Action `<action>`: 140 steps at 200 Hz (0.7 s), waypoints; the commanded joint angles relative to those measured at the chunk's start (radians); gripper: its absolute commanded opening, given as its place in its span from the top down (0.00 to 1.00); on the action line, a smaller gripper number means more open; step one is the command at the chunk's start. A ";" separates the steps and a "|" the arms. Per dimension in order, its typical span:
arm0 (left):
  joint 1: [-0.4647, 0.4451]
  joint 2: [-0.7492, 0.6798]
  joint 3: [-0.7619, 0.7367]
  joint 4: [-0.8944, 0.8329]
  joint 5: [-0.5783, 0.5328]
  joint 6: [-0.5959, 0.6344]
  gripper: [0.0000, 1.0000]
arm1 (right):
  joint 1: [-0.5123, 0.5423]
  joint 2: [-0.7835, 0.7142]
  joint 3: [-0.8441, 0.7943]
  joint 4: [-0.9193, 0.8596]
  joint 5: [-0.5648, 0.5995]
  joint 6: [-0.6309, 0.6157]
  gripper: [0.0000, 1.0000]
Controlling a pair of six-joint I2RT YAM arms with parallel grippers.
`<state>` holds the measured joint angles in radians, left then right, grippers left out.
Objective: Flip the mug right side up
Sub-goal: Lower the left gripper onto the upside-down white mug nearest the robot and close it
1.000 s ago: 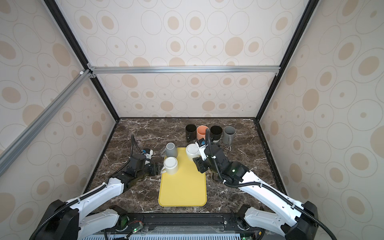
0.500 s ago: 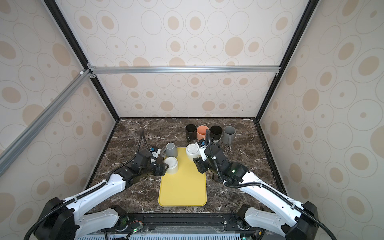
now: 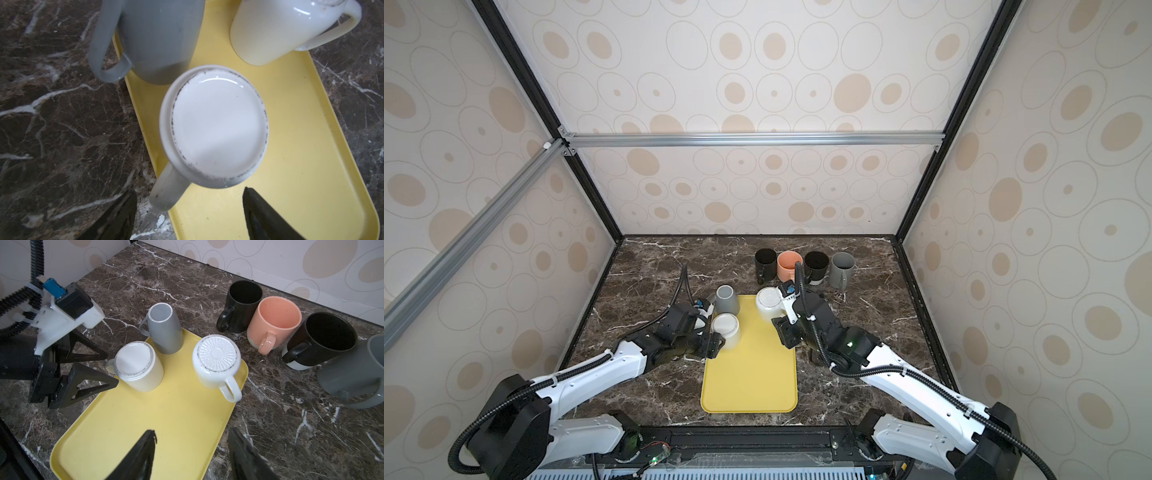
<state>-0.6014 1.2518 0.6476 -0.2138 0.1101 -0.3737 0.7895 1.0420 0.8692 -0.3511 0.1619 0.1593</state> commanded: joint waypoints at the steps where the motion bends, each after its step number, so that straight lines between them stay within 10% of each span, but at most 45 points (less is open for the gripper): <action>1: -0.007 0.015 0.039 0.024 0.014 0.027 0.20 | -0.005 -0.021 -0.010 0.015 0.020 -0.006 0.41; 140: -0.071 0.103 0.094 -0.064 -0.081 0.015 0.35 | -0.005 -0.013 -0.010 0.020 0.012 0.008 0.41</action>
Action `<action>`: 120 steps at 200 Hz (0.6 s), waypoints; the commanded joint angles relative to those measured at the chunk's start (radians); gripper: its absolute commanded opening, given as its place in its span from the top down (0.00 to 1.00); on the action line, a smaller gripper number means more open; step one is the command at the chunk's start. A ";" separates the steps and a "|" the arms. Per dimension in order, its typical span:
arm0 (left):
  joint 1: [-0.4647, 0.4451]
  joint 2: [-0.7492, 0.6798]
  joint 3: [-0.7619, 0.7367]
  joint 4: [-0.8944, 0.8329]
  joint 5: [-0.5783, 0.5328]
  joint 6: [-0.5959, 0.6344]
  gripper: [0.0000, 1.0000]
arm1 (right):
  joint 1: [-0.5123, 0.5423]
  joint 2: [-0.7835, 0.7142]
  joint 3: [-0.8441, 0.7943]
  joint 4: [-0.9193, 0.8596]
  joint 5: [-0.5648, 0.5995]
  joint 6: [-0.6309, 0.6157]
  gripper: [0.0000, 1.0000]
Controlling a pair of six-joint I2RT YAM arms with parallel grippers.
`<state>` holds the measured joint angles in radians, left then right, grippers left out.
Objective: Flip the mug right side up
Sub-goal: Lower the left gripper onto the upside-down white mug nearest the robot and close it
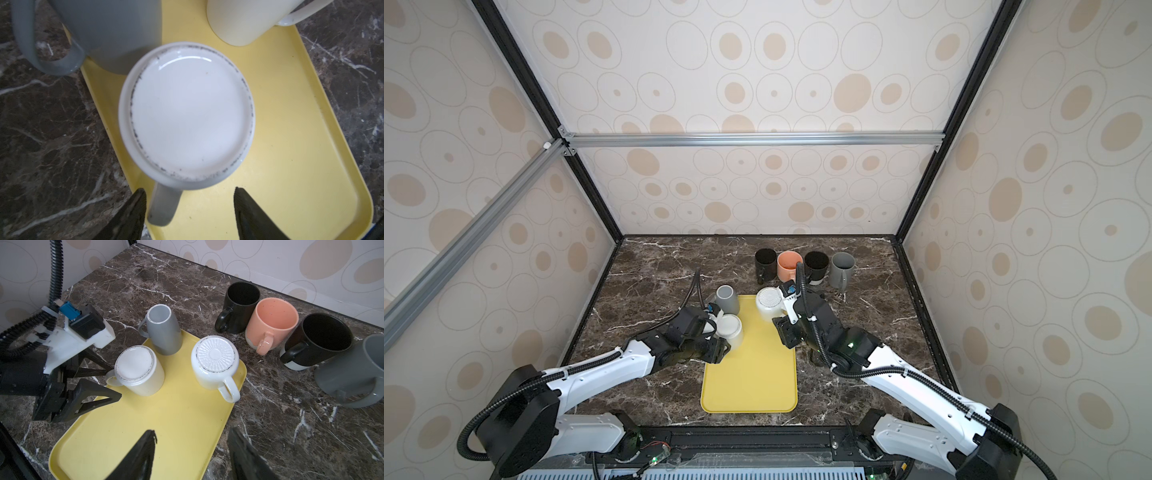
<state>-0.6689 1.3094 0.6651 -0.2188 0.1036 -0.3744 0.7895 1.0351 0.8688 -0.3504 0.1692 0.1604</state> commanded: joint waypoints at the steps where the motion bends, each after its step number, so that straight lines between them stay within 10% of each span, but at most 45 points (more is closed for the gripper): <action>1: -0.003 0.048 0.079 -0.061 -0.078 0.018 0.36 | -0.006 -0.006 -0.010 0.019 0.005 0.007 0.41; 120: -0.002 0.163 0.199 -0.168 -0.105 0.071 0.52 | -0.005 -0.010 -0.014 0.021 0.001 0.006 0.41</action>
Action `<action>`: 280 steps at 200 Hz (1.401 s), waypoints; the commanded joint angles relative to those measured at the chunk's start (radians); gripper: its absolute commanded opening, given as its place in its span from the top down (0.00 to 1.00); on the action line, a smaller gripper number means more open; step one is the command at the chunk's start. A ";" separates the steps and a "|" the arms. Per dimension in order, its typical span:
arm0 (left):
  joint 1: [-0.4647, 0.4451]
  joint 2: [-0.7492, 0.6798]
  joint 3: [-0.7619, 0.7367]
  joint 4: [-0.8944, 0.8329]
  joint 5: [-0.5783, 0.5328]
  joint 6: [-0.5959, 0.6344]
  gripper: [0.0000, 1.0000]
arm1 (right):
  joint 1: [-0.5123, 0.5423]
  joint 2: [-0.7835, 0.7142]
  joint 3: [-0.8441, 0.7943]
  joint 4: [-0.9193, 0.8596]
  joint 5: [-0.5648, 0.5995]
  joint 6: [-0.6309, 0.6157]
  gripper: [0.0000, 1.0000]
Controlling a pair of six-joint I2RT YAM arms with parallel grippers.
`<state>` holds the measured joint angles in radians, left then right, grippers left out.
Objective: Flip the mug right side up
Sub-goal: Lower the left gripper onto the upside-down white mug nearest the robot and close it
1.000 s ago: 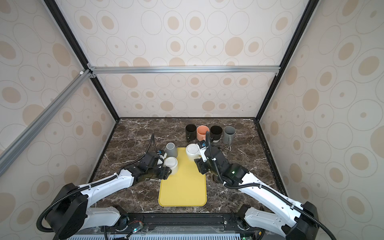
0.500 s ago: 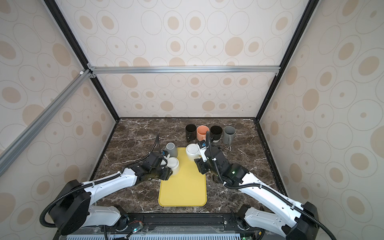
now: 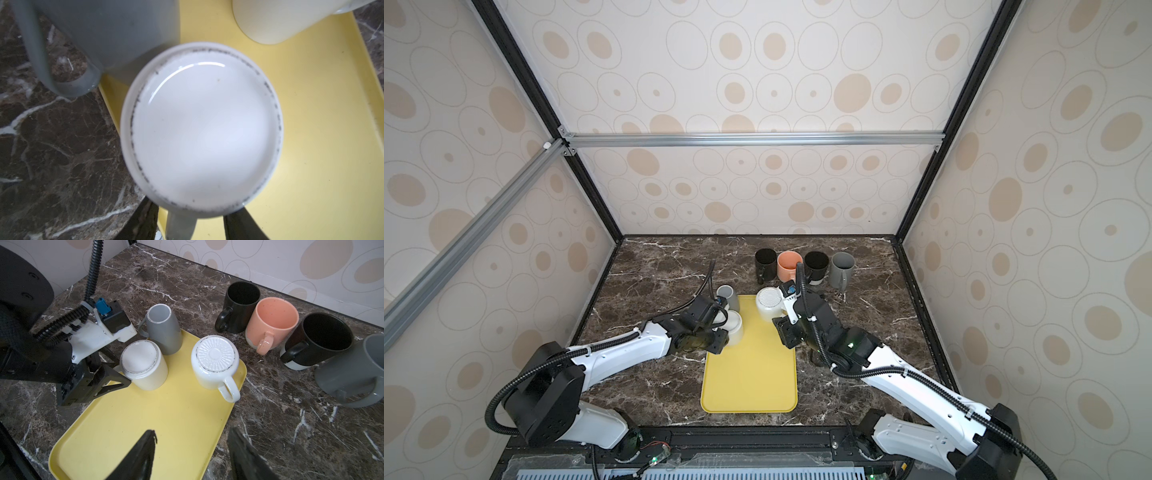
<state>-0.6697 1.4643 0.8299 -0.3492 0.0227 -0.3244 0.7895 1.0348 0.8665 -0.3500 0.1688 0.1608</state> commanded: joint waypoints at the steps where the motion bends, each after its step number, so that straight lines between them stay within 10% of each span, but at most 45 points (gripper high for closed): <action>1: -0.001 0.008 0.034 -0.037 -0.024 0.022 0.52 | -0.005 -0.010 -0.011 0.021 0.002 0.006 0.41; 280: -0.001 -0.003 0.054 -0.053 -0.057 0.044 0.82 | -0.004 0.026 -0.021 0.055 -0.073 0.060 0.42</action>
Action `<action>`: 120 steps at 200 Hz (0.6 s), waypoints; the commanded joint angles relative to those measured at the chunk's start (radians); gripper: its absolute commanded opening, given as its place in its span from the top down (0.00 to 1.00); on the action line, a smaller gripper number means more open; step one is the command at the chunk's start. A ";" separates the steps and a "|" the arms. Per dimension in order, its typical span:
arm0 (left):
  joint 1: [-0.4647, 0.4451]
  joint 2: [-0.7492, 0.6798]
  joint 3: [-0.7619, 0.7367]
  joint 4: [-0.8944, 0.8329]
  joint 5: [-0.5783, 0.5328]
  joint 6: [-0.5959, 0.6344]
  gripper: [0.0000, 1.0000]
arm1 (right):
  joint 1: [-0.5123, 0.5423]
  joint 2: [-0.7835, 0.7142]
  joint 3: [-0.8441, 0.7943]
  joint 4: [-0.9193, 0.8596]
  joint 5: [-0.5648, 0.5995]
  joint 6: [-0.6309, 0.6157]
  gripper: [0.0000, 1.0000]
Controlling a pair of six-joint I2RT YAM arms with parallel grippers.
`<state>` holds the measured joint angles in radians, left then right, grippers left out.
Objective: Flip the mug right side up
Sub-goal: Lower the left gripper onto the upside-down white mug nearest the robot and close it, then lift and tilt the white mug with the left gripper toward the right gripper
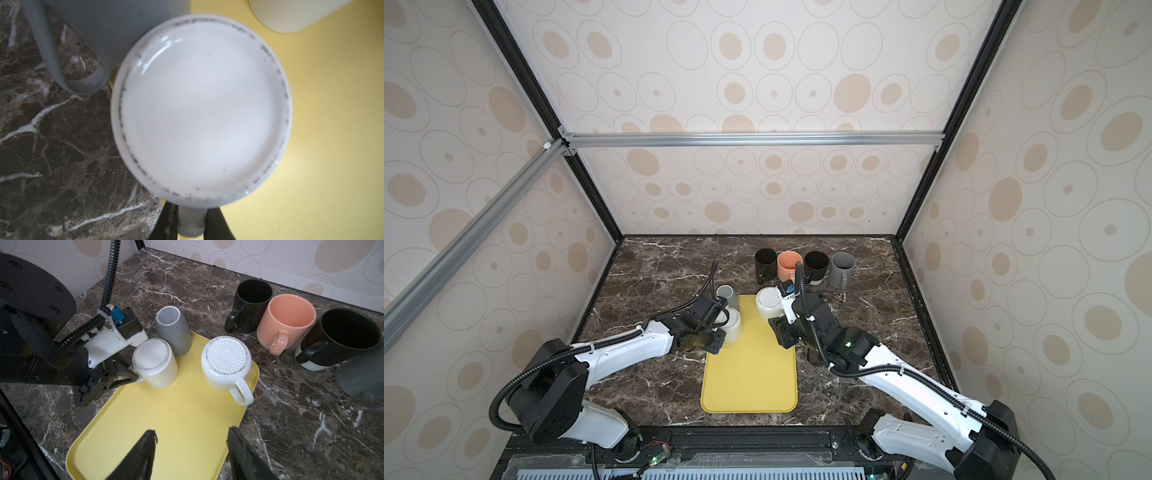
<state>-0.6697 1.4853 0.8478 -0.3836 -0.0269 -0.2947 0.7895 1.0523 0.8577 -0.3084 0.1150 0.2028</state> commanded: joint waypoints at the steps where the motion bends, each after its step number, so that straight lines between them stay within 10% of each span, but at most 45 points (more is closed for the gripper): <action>1: -0.001 -0.025 0.037 -0.018 -0.007 0.014 0.82 | -0.004 0.008 -0.012 0.014 -0.019 0.018 0.42; 120: -0.052 -0.113 0.073 -0.107 0.156 0.045 1.00 | -0.004 -0.023 -0.014 0.029 -0.114 0.113 0.44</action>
<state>-0.6888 1.4315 0.8486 -0.4583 0.0628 -0.2855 0.7895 1.0607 0.8574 -0.2977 0.0315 0.2710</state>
